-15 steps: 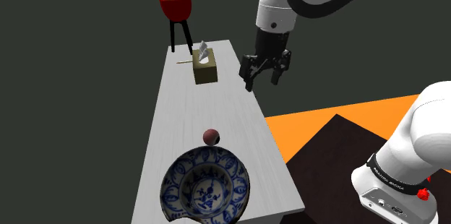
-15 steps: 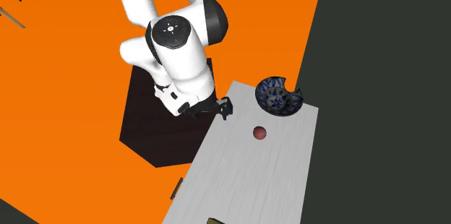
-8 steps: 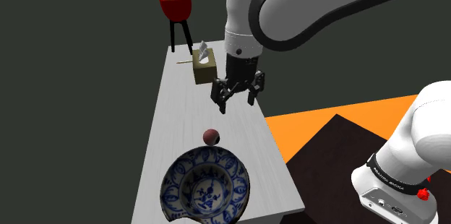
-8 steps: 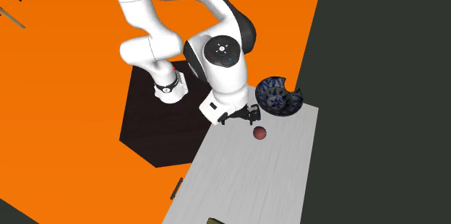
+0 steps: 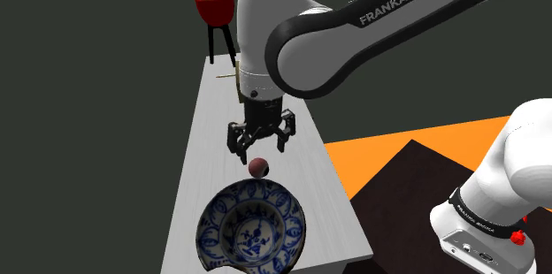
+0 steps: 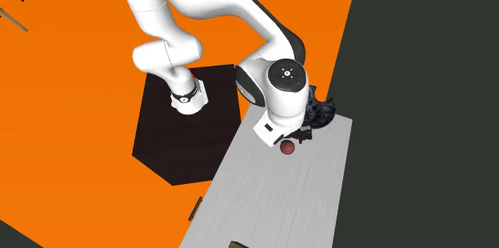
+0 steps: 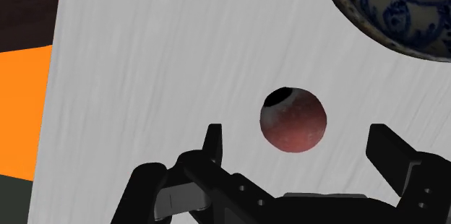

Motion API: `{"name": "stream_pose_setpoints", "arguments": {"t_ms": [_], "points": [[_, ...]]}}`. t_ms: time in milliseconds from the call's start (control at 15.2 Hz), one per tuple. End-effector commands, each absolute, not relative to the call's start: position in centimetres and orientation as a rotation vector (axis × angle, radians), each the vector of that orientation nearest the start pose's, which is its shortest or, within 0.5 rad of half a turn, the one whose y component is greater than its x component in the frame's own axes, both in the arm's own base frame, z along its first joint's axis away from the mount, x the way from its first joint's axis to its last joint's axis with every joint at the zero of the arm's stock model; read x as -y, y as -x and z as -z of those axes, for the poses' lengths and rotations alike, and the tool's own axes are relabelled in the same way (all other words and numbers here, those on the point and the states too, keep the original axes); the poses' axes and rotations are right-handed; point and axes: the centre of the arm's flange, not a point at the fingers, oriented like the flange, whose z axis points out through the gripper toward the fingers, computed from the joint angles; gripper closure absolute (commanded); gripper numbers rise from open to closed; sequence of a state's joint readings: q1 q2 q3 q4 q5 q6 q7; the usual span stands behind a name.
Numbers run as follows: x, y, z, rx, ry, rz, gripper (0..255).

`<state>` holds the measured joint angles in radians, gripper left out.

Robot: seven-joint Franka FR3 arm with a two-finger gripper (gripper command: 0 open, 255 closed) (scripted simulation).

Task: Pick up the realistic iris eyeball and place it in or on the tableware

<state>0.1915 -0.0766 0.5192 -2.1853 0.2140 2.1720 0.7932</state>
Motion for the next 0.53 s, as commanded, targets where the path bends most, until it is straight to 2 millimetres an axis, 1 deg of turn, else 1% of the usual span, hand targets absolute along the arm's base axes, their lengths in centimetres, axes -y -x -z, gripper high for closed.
{"name": "stream_pose_setpoints", "arguments": {"t_ms": [0, 264, 330, 462], "points": [[-35.7, -39.1, -41.2, -0.299, 2.984, -0.086, 0], [-36.0, -39.0, -39.1, -0.299, 2.984, -0.086, 0], [-36.1, -39.0, -38.8, -0.299, 2.984, -0.086, 0], [-36.1, -39.0, -38.8, -0.299, 2.984, -0.086, 0]]}}
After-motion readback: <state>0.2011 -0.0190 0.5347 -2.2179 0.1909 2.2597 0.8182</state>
